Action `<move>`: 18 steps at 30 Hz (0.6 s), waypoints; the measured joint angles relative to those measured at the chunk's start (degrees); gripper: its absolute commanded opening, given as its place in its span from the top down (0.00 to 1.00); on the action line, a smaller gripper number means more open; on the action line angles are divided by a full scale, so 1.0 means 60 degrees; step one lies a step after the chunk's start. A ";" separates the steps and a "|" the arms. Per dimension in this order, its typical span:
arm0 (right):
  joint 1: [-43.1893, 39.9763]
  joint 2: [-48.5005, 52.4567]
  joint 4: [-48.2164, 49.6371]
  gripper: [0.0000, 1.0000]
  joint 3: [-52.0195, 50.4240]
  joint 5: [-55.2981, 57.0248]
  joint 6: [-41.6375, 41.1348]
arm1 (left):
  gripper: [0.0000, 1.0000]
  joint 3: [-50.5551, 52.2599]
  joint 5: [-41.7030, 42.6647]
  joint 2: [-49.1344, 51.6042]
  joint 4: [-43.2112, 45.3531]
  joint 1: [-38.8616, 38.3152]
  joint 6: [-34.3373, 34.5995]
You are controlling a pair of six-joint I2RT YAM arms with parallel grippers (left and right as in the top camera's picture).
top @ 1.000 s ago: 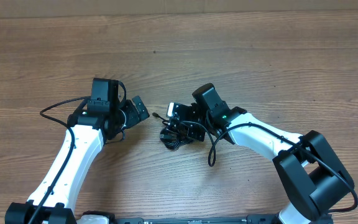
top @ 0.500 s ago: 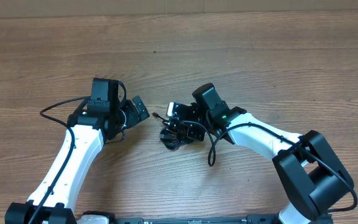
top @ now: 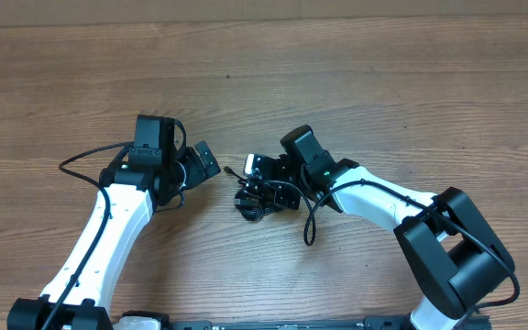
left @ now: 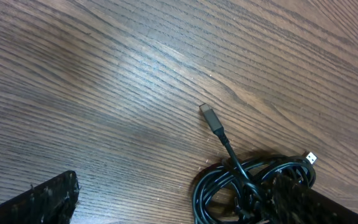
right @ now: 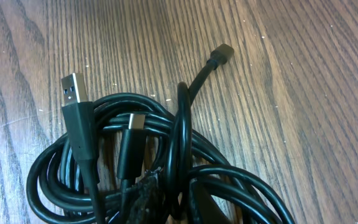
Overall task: Untangle cables
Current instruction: 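Lower the right gripper and grasp the cable coil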
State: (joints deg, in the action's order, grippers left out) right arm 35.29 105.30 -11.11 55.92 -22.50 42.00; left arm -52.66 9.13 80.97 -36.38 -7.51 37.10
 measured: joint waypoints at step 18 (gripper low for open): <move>0.0011 -0.0095 0.0040 0.96 0.0000 0.0277 -0.0452 | 0.00 0.0000 0.0004 0.0000 -0.0015 0.0000 0.0000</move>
State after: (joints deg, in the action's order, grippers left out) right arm 35.35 104.73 -10.87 55.92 -20.84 39.29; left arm -52.66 9.15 80.97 -36.47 -7.51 37.10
